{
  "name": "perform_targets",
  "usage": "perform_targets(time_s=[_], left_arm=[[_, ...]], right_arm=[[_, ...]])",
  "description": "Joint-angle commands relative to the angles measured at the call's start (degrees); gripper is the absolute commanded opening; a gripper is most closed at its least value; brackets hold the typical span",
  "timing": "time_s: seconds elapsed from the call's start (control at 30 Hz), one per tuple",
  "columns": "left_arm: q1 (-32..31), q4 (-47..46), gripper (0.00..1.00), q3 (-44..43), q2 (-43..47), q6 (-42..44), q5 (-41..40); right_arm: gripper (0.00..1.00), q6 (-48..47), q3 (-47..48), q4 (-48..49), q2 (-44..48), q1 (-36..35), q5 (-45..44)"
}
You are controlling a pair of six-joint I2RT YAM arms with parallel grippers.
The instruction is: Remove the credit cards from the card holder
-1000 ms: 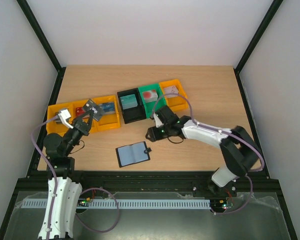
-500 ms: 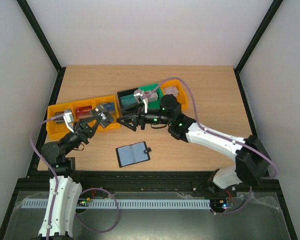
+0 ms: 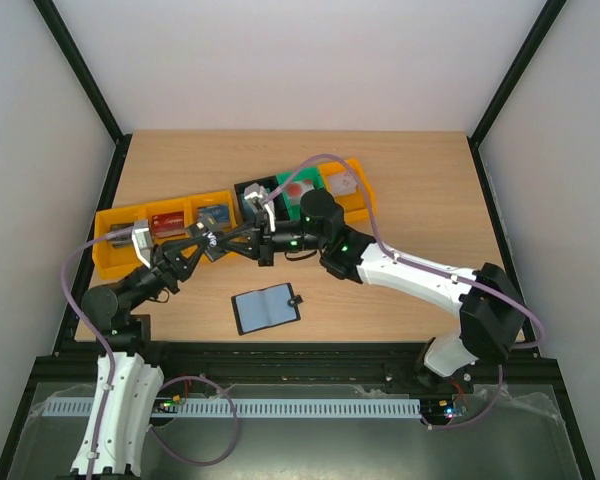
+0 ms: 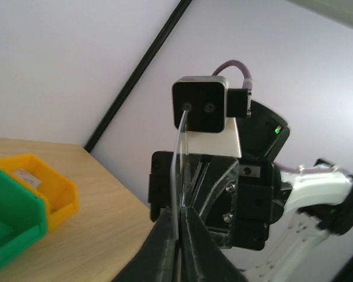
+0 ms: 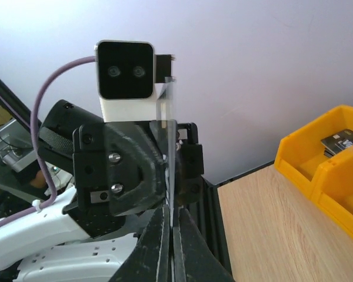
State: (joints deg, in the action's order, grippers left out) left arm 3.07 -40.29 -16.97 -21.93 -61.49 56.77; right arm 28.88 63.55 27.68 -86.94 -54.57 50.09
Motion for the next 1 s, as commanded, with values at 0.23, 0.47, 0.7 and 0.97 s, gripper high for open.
perform_targets(time_s=[0.23, 0.47, 0.7, 0.97], left_arm=[[-0.25, 39.32, 0.83, -17.35, 3.91, 55.51, -18.84], [-0.26, 33.46, 0.79, -16.4, 12.06, 115.4, -21.27], [-0.3, 25.15, 0.81, -3.86, 16.02, 172.72, -8.79], [-0.35, 36.27, 0.77, -7.05, 13.95, 185.53, -5.67]], right_arm=[[0.02, 1.94, 11.74, -27.31, 2.83, 4.78, -8.27], [0.02, 0.62, 14.32, -38.5, 3.79, 6.23, -8.94], [0.02, 3.82, 13.52, -34.07, 2.17, 3.77, -5.59], [0.02, 5.78, 17.2, -30.2, -3.09, -0.96, -3.16]])
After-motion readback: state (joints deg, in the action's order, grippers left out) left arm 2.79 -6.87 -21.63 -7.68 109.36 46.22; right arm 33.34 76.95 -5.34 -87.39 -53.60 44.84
